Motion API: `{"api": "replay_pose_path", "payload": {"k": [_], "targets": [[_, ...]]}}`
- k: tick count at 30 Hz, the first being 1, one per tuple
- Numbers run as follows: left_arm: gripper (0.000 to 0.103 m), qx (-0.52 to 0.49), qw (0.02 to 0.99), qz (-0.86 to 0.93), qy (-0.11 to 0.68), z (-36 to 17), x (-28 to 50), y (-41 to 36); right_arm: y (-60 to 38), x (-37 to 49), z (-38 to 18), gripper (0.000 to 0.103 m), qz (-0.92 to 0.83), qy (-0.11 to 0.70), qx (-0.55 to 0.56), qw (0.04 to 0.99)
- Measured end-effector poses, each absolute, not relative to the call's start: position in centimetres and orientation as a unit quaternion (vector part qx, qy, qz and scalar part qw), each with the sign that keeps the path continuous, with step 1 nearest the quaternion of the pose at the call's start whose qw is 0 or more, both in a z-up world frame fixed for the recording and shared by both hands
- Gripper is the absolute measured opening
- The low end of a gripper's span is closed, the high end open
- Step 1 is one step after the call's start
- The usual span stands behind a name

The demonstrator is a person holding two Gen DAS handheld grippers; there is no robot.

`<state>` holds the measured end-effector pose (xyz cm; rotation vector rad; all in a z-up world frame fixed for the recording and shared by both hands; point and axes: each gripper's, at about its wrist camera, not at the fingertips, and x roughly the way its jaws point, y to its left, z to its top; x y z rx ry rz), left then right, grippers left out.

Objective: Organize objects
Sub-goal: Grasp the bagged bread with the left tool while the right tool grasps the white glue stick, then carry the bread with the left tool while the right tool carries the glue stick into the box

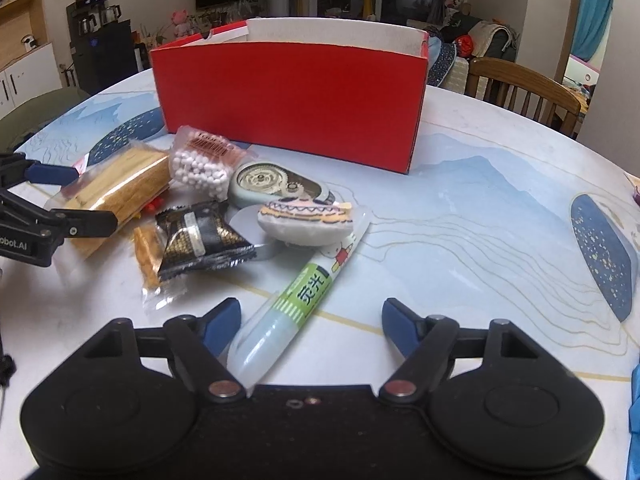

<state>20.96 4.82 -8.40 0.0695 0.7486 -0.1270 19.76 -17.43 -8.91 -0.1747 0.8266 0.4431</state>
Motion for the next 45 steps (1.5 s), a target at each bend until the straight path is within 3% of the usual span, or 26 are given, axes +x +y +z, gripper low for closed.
{"api": "replay_pose_path", "payload": {"k": [6, 11, 17, 23, 45], "targets": [[0.098, 0.039, 0.924, -0.055, 0.377, -9.1, 22.0, 4.3, -16.9, 20.4, -9.0, 0.071, 0.202, 0.393, -0.076, 0.894], [0.078, 0.047, 0.923, -0.057, 0.379, -9.4, 21.5, 3.8, -16.5, 20.2, -8.9, 0.058, 0.205, 0.386, -0.083, 0.896], [0.075, 0.041, 0.923, -0.045, 0.379, -9.2, 20.9, 3.7, -16.6, 19.9, -8.6, 0.03, 0.192, 0.385, -0.08, 0.899], [0.074, 0.024, 0.921, -0.029, 0.387, -8.5, 19.9, 3.9, -18.1, 19.4, -8.5, 0.02, 0.163, 0.386, -0.072, 0.905], [0.074, 0.004, 0.928, -0.049, 0.369, -3.5, 14.7, 2.1, -19.8, 13.8, -3.7, 0.019, 0.19, 0.35, -0.035, 0.917]]}}
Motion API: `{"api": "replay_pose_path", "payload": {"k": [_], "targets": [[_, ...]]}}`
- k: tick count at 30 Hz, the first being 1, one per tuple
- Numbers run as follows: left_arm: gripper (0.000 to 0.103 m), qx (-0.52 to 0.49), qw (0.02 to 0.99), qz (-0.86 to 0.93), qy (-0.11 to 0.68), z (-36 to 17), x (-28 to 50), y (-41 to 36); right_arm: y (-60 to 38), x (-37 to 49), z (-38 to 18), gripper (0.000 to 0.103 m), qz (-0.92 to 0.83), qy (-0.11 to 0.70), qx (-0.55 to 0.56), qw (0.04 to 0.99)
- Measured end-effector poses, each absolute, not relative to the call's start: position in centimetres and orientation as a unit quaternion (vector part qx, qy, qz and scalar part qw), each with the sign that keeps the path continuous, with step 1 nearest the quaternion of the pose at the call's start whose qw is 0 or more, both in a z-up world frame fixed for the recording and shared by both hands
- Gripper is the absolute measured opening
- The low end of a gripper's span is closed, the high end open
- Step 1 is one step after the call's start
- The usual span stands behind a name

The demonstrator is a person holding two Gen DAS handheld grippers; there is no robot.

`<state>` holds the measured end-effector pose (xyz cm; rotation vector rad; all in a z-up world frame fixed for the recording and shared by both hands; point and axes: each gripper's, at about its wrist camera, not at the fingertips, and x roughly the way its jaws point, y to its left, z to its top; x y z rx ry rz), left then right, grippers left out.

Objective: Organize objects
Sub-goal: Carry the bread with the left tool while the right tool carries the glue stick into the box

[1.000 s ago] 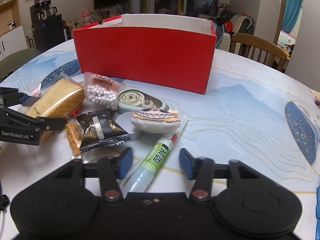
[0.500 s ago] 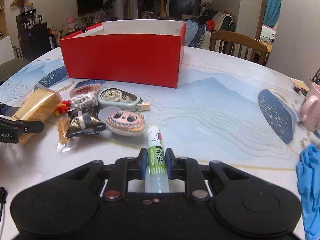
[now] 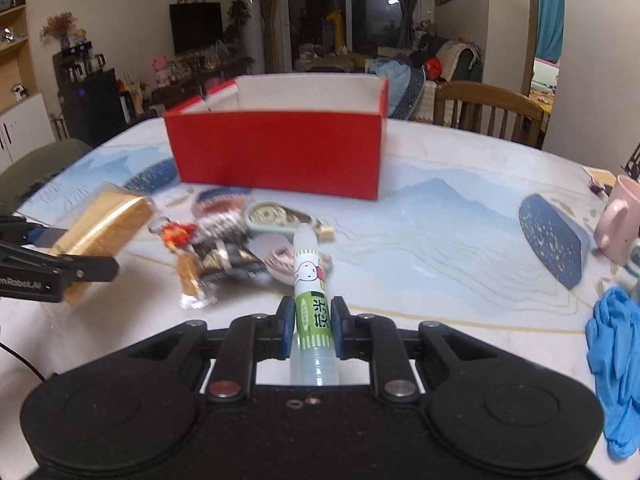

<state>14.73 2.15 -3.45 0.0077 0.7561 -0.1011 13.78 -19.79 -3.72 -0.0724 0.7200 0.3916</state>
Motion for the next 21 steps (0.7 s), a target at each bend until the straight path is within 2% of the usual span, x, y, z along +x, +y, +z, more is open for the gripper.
{"api": "replay_pose_path", "payload": {"k": [21], "targets": [[0.074, 0.027, 0.946, -0.063, 0.318, 5.1, 21.1, 0.3, -16.3, 19.9, 5.7, 0.019, 0.22, 0.275, -0.035, 0.935]]}}
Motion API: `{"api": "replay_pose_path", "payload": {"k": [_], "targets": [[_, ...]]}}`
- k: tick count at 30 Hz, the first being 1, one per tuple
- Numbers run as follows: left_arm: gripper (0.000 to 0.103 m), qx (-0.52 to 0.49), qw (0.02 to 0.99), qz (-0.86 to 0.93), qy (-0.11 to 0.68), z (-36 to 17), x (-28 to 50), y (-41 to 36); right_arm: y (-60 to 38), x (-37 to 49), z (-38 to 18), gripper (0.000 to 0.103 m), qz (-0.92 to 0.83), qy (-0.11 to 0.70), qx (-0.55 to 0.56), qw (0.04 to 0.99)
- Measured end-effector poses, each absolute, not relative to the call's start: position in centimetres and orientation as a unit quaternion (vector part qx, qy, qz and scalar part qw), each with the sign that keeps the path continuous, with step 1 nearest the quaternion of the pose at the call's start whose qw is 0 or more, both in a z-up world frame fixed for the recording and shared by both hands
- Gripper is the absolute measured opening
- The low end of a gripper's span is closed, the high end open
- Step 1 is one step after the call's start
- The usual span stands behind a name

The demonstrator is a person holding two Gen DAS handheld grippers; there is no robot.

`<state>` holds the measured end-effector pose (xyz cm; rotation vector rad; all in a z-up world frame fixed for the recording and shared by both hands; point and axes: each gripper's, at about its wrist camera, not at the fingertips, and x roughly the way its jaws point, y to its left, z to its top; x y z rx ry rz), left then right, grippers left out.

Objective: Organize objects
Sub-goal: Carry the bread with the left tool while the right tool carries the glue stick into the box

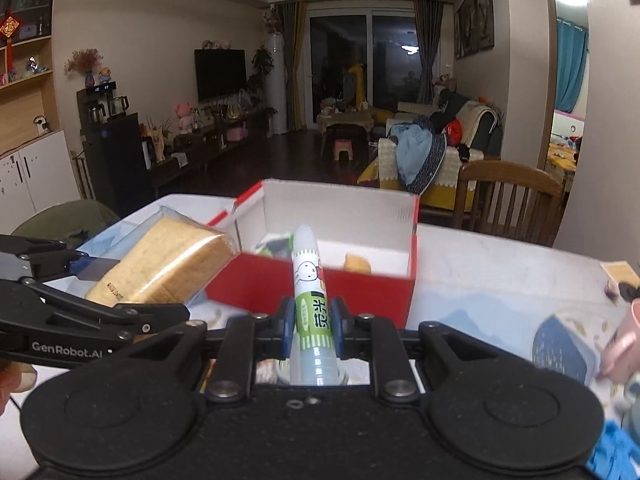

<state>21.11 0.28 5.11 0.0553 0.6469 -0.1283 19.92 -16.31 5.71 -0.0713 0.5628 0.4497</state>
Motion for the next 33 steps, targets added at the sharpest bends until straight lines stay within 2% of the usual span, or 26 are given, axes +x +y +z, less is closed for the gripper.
{"api": "replay_pose_path", "payload": {"k": [8, 23, 33], "targets": [[0.074, 0.057, 0.946, -0.047, 0.316, 6.3, 26.5, 0.5, -14.9, 24.1, 6.7, 0.019, 0.216, 0.271, -0.035, 0.938], [0.074, 0.074, 0.943, 0.018, 0.324, 4.9, 37.8, 1.0, -11.7, 31.9, 6.2, 0.019, 0.186, 0.282, -0.035, 0.941], [0.074, 0.08, 0.923, 0.027, 0.375, 0.9, 43.5, 0.8, -10.1, 37.1, 1.5, 0.019, 0.171, 0.343, -0.043, 0.923]]}}
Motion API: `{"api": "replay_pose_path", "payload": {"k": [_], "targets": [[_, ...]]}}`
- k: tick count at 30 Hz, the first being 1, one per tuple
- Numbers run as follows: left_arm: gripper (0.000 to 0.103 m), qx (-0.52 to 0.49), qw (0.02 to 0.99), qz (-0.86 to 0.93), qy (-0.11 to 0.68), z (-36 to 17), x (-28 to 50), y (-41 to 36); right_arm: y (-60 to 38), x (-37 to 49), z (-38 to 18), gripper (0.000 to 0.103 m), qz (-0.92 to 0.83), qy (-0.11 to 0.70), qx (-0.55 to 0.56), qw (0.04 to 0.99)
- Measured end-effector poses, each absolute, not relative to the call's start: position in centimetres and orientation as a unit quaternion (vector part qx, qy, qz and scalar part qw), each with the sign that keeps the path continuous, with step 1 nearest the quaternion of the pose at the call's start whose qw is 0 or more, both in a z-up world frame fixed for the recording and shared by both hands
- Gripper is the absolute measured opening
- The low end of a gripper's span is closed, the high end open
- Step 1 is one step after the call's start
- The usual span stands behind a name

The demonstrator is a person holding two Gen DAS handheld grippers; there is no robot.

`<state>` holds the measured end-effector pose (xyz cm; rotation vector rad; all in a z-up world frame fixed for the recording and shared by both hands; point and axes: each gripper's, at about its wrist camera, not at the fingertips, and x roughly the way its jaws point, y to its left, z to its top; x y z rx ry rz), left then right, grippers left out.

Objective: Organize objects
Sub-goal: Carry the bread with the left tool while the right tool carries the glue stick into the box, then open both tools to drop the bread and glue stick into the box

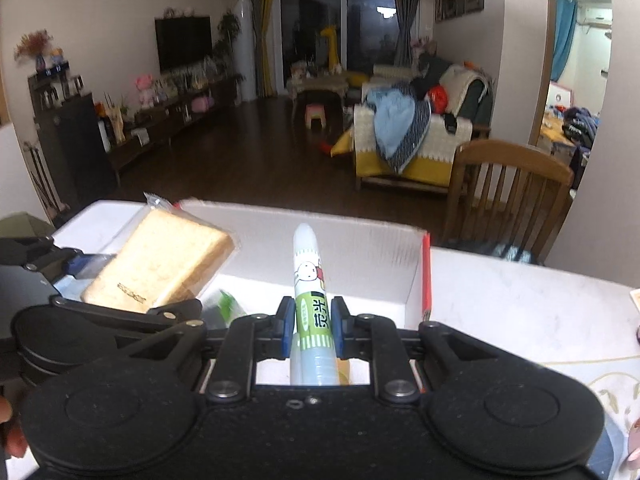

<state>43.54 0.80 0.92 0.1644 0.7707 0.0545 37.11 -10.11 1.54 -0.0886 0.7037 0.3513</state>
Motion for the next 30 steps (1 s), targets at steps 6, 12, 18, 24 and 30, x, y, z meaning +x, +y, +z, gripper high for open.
{"api": "replay_pose_path", "payload": {"k": [6, 12, 18, 24, 30], "targets": [[0.074, 0.088, 0.912, 0.03, 0.399, -1.3, 45.0, 0.2, -9.2, 38.4, -1.0, 0.018, 0.162, 0.374, -0.052, 0.912], [0.075, 0.091, 0.9, 0.025, 0.426, -2.9, 46.1, 0.2, -9.2, 39.2, -2.5, 0.018, 0.156, 0.399, -0.063, 0.901], [0.075, 0.091, 0.894, 0.026, 0.438, -3.8, 46.7, 0.5, -9.3, 39.4, -3.3, 0.019, 0.158, 0.411, -0.063, 0.896], [0.075, 0.096, 0.889, 0.019, 0.447, -4.1, 46.9, 0.4, -9.6, 39.9, -3.5, 0.019, 0.158, 0.419, -0.06, 0.892], [0.075, 0.087, 0.894, 0.013, 0.44, -3.9, 46.5, 0.8, -9.6, 39.7, -3.5, 0.021, 0.161, 0.416, -0.065, 0.893]]}}
